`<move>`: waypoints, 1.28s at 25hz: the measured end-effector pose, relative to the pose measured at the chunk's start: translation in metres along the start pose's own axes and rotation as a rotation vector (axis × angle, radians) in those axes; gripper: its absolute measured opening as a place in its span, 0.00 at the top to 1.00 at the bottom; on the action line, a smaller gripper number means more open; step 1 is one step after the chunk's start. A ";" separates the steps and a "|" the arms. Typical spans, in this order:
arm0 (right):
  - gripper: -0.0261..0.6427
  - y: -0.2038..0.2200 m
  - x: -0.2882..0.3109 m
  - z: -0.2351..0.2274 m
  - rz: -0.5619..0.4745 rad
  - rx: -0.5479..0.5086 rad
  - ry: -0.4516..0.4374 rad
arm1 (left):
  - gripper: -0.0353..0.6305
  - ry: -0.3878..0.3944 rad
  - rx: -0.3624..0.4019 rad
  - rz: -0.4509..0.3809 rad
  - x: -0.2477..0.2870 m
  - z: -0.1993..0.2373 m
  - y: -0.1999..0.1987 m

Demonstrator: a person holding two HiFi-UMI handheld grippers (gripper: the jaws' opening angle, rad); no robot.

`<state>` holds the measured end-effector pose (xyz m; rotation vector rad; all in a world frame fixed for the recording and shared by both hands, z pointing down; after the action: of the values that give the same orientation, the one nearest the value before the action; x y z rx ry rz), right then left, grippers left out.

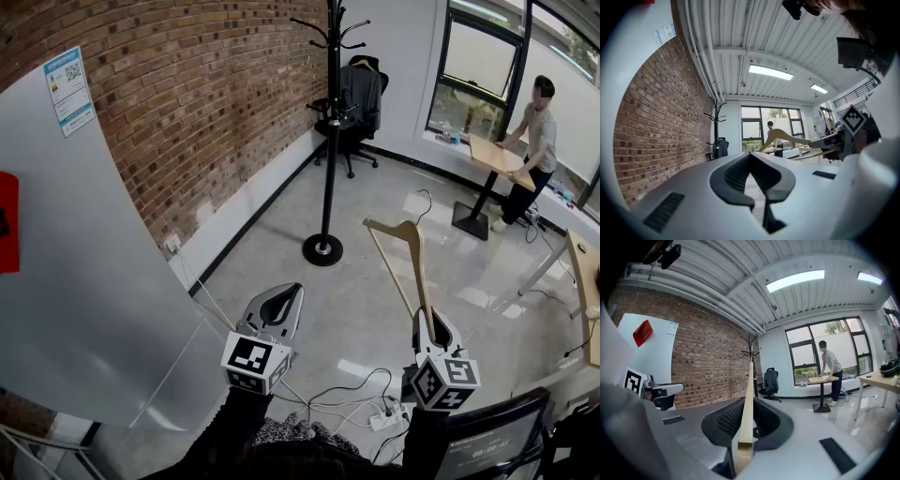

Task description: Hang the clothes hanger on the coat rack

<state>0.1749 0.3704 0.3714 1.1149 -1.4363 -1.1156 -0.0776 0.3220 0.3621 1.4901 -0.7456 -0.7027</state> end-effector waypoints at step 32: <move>0.87 -0.006 0.194 -0.002 0.027 -0.012 0.016 | 0.94 0.030 -0.004 0.016 0.151 0.128 0.023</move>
<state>0.1557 0.1788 0.3948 1.0902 -1.4264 -1.0932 -0.0896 0.1237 0.3793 1.4868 -0.7321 -0.6687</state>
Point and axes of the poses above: the fingertips, and each gripper's own axes: x forward along the fingers, z to its left, y out of its underside, the point moved 2 cm from there along -x, backward along the fingers, and after that the axes turned 2 degrees about y, right-handed, at the moved point
